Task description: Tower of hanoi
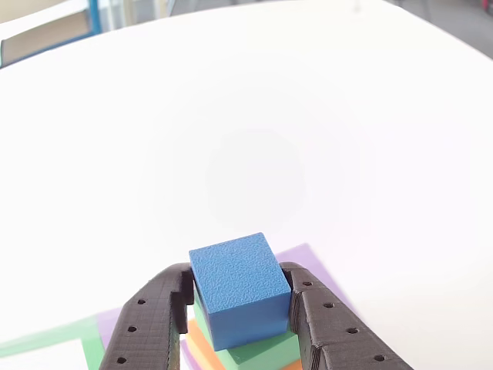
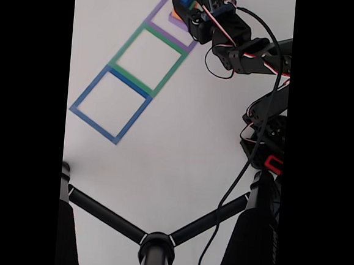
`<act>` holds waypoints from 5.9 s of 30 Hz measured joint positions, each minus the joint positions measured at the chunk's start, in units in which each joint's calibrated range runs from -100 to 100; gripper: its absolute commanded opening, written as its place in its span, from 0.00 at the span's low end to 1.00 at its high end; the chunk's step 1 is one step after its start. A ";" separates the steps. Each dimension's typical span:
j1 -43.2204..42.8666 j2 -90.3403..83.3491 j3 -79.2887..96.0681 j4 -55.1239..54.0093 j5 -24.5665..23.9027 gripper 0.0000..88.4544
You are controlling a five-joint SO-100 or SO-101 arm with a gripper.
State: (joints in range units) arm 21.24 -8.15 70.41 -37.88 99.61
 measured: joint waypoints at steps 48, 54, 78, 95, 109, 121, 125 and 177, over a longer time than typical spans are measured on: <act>-11.79 -25.83 -70.23 115.17 -0.20 0.02; -15.64 -25.92 -79.46 124.56 -0.20 0.01; -19.98 -38.58 -25.07 89.49 -0.20 0.02; -20.14 -14.01 11.05 15.09 -0.20 0.02; -20.71 7.51 11.49 -10.35 -0.20 0.02; -20.71 19.76 5.66 -16.45 -0.20 0.02; -20.71 21.78 4.44 -17.50 -0.20 0.03; -11.38 -42.80 -4.96 66.93 -0.20 0.00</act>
State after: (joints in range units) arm 9.86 -50.95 65.45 29.05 99.41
